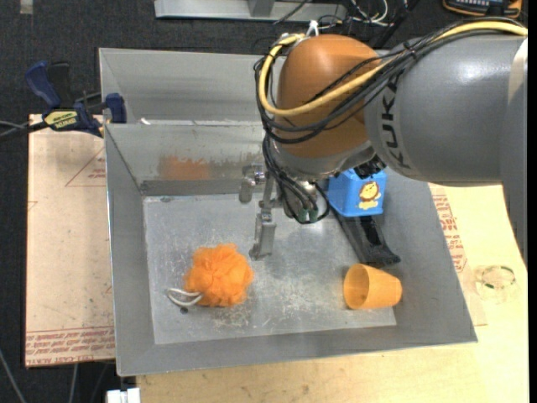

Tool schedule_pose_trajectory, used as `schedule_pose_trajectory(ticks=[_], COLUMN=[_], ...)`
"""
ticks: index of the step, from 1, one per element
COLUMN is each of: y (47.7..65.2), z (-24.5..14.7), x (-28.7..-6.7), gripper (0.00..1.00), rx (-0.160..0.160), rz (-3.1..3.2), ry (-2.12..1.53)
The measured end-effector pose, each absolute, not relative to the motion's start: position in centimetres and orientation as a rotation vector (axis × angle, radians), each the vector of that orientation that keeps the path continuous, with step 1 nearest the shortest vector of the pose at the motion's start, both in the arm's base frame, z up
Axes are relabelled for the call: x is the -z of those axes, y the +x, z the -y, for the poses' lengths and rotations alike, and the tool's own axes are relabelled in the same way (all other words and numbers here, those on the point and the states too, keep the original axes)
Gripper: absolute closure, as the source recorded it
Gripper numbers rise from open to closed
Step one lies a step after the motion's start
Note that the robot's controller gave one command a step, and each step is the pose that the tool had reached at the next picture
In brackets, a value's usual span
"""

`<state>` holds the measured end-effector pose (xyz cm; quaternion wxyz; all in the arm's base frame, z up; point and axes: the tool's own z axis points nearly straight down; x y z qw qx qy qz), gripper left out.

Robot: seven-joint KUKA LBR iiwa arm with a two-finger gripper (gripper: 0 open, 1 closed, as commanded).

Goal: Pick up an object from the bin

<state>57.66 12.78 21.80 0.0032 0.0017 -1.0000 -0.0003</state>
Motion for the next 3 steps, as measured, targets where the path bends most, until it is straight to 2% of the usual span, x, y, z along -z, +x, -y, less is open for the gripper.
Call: schedule_pose_trajectory(ticks=[1, 2, 3], y=[57.8, 56.2, 54.5], z=[-12.7, -13.2, -13.3], x=[-22.2, -18.6, -13.2], gripper=[0.00, 0.00, 0.00], rx=[0.003, 0.004, 0.004], rz=[3.143, 3.148, 3.141], ry=[0.001, 0.059, 0.152])
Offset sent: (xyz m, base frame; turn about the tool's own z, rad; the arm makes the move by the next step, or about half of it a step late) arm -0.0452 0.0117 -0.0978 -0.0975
